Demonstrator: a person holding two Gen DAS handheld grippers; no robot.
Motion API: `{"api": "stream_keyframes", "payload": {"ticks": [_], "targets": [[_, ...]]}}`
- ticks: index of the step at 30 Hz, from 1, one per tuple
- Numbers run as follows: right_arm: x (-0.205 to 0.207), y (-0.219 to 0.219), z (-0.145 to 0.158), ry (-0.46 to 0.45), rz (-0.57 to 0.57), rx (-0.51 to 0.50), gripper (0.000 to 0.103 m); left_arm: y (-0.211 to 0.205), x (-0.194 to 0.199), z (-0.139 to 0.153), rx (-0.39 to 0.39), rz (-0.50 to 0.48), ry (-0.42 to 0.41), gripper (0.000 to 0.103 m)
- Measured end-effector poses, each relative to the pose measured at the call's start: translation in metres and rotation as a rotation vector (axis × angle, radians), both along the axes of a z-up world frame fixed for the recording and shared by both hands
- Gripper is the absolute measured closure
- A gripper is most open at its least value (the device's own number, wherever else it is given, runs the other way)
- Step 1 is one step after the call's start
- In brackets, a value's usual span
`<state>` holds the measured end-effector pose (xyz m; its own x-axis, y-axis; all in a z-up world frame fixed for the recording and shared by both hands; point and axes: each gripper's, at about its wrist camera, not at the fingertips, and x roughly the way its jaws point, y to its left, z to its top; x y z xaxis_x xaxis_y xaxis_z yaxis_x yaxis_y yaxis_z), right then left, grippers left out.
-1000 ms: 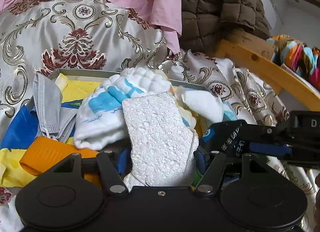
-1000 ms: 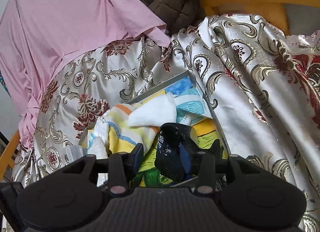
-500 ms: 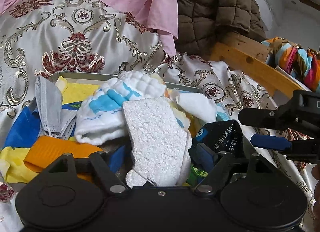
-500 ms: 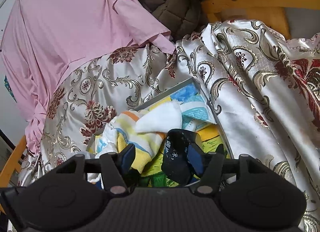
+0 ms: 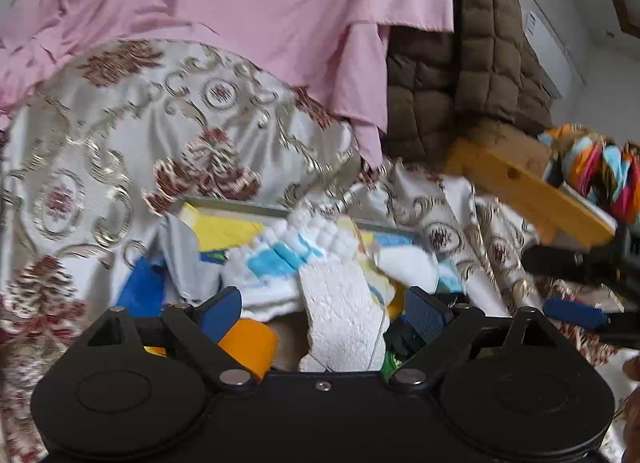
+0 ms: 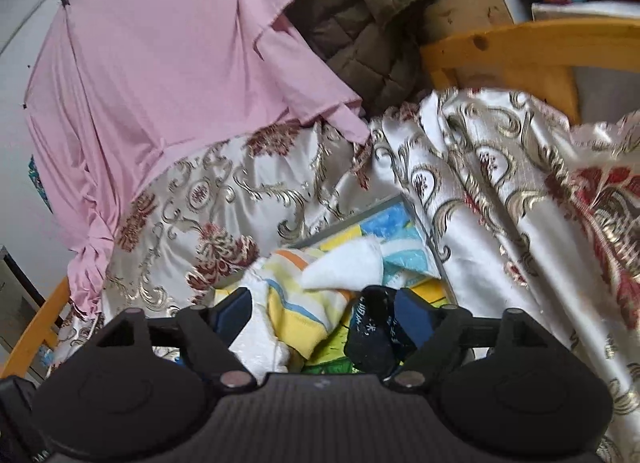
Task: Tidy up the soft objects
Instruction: 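Open both tools to drop the black cloth and white sheet into the tray, then lift both open tools up and away from the tray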
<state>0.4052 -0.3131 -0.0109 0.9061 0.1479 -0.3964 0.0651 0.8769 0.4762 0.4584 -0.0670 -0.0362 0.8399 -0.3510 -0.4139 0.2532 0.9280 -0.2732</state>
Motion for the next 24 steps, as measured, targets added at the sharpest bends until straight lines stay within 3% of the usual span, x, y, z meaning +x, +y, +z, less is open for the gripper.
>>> {"api": "stream_keyframes", "payload": {"ticks": [5,12,15,18,24], "targets": [[-0.025,0.005,0.016,-0.035,0.002,-0.030,0.015,0.008,-0.027,0.030,-0.043,0.037,-0.020,0.013],[-0.065,0.008,0.034,-0.086,-0.003,-0.054,0.011,0.003,-0.075,0.064,-0.011,0.037,-0.079,0.013],[-0.083,0.008,0.043,-0.117,-0.012,-0.067,0.008,0.003,-0.097,0.076,-0.005,0.042,-0.108,0.011],[-0.099,0.008,0.051,-0.144,-0.018,-0.089,0.006,0.005,-0.117,0.085,-0.014,0.051,-0.129,0.003],[-0.130,0.013,0.056,-0.165,-0.025,-0.137,0.004,0.009,-0.151,0.094,-0.014,0.066,-0.158,0.003]]}}
